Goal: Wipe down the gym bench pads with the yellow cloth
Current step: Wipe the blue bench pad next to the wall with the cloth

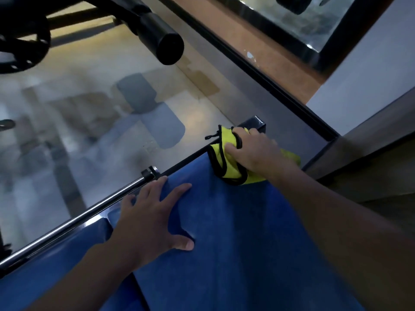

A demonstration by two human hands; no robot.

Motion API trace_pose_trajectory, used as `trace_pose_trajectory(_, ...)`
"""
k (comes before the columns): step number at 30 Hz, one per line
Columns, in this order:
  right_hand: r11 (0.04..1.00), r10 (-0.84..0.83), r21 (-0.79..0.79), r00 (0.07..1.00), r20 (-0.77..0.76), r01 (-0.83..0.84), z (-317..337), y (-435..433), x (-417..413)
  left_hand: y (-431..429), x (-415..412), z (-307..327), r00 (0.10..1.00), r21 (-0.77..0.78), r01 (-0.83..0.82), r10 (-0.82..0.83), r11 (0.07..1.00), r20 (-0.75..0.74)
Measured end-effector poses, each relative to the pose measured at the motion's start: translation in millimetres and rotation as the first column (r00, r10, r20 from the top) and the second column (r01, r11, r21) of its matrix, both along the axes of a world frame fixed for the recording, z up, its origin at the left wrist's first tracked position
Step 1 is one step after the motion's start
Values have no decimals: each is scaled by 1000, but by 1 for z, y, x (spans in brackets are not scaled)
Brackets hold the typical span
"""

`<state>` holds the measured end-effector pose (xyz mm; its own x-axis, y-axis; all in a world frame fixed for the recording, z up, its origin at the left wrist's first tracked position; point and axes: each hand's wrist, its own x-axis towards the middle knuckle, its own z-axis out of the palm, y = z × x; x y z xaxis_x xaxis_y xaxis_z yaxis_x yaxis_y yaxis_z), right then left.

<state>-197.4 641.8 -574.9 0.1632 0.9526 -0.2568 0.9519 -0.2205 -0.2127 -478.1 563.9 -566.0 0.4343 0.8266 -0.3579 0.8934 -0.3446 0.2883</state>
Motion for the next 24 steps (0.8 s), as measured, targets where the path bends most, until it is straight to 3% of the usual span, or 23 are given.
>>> trace_pose_trajectory(5,968,213,107,969,122,-226,5,-4,-24,-5,-2,0,997,-2,-72,72,997,1)
trace_pose_trajectory(10,845,480,158,855,196,-511,3,-8,-79,-10,-21,13,987,9,-96,96,995,-131)
trace_pose_trajectory(12,852,446,195,868,216,-486,1,-4,-74,-12,-45,19,975,66,-63,76,996,-207)
trace_pose_trajectory(16,935,298,112,917,264,-336,0,-3,-102,-28,-102,22,958,65,-125,137,990,-252)
trace_pose_trajectory(24,815,570,15,806,160,-580,1,-39,-214,-52,-134,9,942,35,-271,272,962,-196)
